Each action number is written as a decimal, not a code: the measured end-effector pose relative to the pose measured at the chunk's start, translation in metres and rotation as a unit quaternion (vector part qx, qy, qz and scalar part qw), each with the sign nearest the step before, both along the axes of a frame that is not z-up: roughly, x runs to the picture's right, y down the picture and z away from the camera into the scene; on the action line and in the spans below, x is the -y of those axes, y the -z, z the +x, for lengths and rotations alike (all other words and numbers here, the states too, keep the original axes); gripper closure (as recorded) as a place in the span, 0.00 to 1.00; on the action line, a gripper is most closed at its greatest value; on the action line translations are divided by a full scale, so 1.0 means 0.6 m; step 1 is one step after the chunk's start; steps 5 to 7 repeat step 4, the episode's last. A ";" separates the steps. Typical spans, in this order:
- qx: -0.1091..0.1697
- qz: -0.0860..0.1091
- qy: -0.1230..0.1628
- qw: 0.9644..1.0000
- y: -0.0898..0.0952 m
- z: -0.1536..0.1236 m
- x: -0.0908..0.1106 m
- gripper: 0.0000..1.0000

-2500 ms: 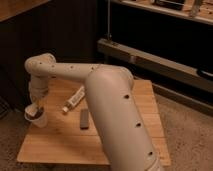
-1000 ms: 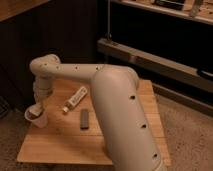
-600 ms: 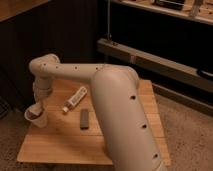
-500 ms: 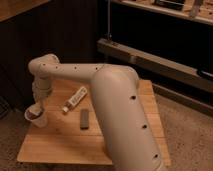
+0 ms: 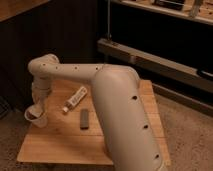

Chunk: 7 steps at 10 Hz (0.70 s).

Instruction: Place the white sponge in the ceramic cup

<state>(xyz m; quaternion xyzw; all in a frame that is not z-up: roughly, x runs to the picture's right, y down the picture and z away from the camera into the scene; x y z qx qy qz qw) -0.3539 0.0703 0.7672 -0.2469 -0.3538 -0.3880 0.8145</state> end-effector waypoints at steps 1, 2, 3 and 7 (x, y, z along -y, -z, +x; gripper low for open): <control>0.001 0.001 0.001 1.000 0.000 0.000 0.001 0.20; 0.003 0.002 0.001 1.000 -0.001 -0.001 0.001 0.20; 0.004 0.005 0.001 1.000 0.000 0.000 0.002 0.20; 0.002 0.006 0.000 1.000 -0.002 0.001 0.003 0.20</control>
